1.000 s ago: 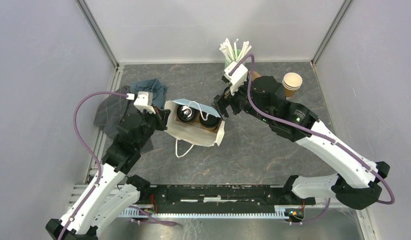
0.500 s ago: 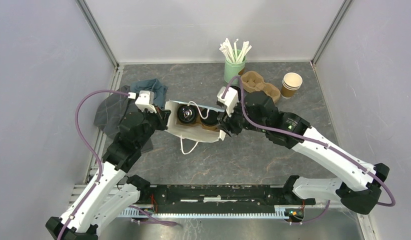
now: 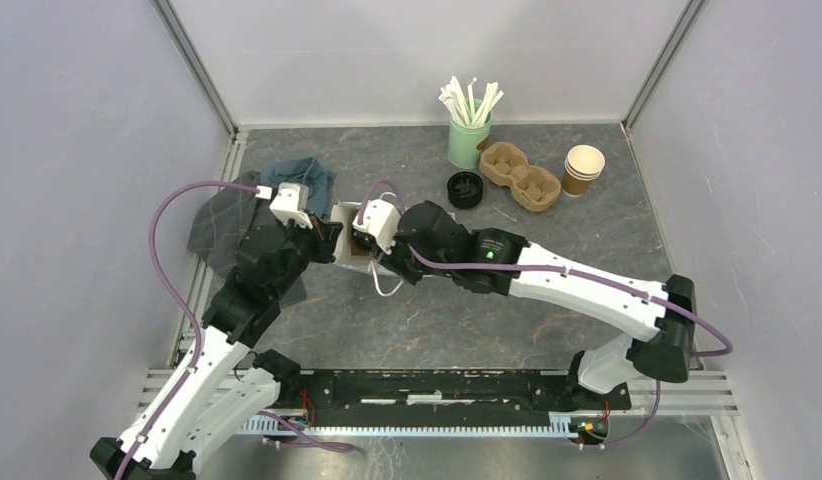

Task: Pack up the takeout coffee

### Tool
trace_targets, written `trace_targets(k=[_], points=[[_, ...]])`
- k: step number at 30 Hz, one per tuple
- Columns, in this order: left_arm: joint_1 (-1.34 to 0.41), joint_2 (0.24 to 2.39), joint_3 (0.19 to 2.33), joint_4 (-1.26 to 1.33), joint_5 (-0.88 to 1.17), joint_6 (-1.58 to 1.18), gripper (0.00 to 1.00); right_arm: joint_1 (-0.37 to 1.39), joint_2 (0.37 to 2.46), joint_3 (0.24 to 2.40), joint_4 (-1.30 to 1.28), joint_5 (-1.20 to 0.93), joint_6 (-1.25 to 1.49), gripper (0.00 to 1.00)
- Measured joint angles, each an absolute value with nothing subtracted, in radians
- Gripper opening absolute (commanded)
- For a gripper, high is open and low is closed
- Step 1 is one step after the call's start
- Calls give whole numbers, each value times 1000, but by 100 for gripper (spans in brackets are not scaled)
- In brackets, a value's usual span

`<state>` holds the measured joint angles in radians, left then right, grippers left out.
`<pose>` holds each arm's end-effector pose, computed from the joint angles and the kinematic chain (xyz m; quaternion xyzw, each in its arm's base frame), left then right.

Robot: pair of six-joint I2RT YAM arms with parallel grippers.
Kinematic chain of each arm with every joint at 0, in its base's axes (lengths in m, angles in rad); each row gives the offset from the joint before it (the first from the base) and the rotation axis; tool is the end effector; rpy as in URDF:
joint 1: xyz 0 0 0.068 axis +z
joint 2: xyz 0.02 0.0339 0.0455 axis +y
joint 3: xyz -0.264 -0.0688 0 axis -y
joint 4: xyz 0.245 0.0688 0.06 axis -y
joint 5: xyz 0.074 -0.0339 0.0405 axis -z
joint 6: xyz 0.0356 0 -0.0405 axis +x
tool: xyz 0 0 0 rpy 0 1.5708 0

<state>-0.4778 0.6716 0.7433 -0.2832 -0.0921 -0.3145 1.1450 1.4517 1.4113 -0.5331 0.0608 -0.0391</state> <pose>0.1440 -0.0709 0.3322 0.0345 0.7767 -0.2092 0.5930 0.1374 0.2977 0.3663 -0.4778 0.7365 0.2283 0.4208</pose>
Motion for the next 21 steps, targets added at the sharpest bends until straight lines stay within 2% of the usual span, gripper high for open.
trace_targets(k=[7,14,21], points=[[-478,607,709,-273,-81,-313,2,1145,1498,1441,-533,184,-16,28],[-478,561,648,-251,-75,-283,2,1148,1505,1454,-556,236,-112,27],[-478,516,585,-190,-68,-262,2,1150,1621,1654,-647,286,-175,28]])
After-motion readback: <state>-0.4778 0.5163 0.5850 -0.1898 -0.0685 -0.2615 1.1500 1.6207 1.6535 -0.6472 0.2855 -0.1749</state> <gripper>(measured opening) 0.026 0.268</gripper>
